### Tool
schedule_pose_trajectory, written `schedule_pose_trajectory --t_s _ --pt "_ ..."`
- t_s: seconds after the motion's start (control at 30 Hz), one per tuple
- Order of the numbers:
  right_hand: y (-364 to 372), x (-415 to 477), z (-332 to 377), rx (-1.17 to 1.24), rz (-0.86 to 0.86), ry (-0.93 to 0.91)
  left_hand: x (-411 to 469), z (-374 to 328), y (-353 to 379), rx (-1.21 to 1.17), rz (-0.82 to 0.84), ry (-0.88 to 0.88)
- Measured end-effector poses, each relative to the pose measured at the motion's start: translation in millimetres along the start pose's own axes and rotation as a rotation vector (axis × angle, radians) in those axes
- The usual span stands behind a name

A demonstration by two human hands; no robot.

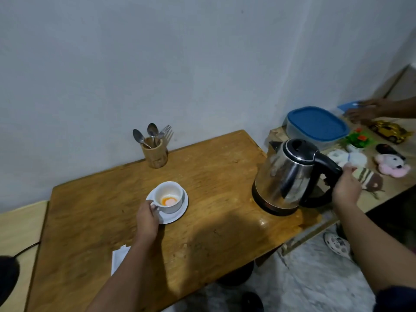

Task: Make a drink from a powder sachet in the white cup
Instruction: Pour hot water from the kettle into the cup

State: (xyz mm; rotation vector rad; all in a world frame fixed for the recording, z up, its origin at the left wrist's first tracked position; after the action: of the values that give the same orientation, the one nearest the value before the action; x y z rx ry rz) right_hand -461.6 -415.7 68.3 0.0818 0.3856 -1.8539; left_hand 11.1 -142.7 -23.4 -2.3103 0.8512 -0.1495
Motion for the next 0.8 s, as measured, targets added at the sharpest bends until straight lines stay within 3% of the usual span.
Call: schedule_pose_trajectory --t_s 0.2,0.57,0.8 --pt "6 -15 -16 0.263 0.023 0.015 0 6 -1 -0.011 -0.036 -0.006" --pt "4 -23 -22 0.229 -0.068 0.018 10 13 -1 -0.034 0.03 0.002" --pt "6 -14 -33 0.267 0.003 0.028 12 18 3 -0.055 0.002 -0.074"
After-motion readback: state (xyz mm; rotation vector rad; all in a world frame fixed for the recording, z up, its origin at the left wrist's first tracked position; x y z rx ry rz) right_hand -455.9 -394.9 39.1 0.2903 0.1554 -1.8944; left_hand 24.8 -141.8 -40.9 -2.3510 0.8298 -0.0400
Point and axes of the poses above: each hand's wrist, its own x-axis towards the middle knuckle, its own y-axis out of the palm, z = x × y, the point moved 9 cm from there along x, towards the middle knuckle, and after that the axes turned 7 degrees about z, right-handed, at the moved point
